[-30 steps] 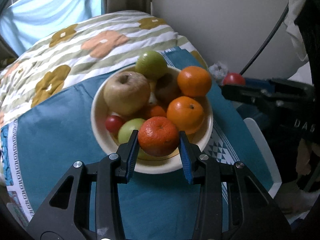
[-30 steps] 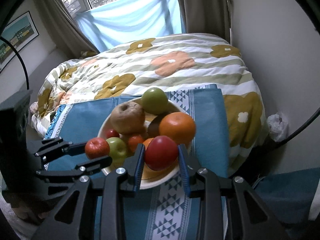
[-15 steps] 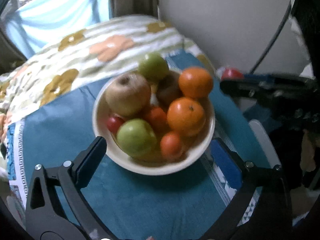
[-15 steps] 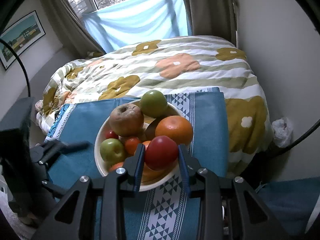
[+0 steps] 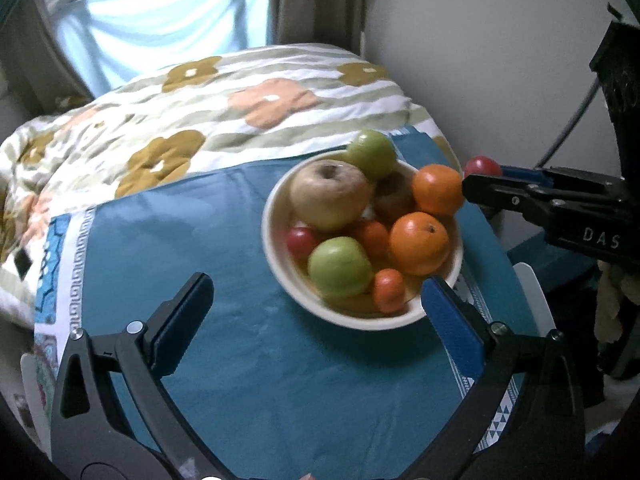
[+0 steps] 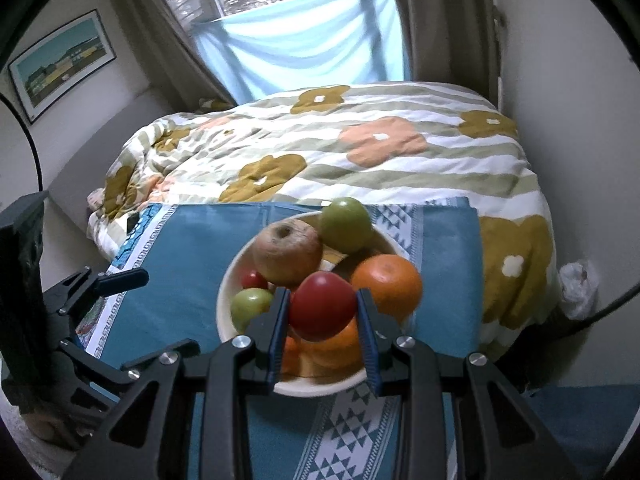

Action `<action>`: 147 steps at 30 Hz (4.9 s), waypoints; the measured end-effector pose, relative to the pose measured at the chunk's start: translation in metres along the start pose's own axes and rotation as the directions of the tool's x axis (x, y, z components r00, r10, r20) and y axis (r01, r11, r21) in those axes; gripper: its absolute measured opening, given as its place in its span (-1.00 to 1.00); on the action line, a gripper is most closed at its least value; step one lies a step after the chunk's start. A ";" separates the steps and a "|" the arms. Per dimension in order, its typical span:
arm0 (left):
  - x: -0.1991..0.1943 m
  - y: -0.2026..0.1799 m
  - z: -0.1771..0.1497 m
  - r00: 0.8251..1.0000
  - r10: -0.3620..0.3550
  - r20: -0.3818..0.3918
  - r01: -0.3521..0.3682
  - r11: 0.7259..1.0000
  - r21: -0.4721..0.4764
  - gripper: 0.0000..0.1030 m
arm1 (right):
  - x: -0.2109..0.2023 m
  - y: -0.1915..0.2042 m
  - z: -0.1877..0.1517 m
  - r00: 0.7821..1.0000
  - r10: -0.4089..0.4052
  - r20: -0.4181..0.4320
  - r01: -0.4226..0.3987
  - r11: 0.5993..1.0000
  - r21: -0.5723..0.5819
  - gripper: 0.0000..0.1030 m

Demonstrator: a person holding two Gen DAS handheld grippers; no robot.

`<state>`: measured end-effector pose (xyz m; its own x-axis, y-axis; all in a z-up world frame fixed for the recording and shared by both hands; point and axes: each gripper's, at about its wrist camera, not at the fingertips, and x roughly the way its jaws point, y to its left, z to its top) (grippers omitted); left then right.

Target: Organize fruits

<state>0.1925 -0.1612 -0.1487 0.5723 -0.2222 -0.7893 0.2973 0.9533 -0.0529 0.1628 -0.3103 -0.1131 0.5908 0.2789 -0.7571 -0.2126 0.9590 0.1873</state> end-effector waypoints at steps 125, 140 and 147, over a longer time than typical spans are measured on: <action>-0.240 0.114 -0.098 0.927 0.232 0.295 -0.199 0.970 -0.139 1.00 | -0.134 0.185 -0.059 0.934 -0.296 0.201 0.276 0.953 0.124 0.99; -0.243 0.116 -0.100 0.923 0.230 0.309 -0.196 0.971 -0.138 1.00 | -0.134 0.185 -0.060 0.933 -0.296 0.203 0.275 0.953 0.123 0.99; -0.243 0.116 -0.099 0.924 0.232 0.305 -0.200 0.971 -0.135 1.00 | -0.134 0.184 -0.060 0.933 -0.296 0.203 0.276 0.954 0.122 0.99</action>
<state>0.0122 0.0232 -0.0240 0.8309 -0.0462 -0.5545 0.0715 0.9972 0.0240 -0.0025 -0.1738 -0.0145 0.7726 -0.0131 -0.6348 0.0549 0.9974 0.0463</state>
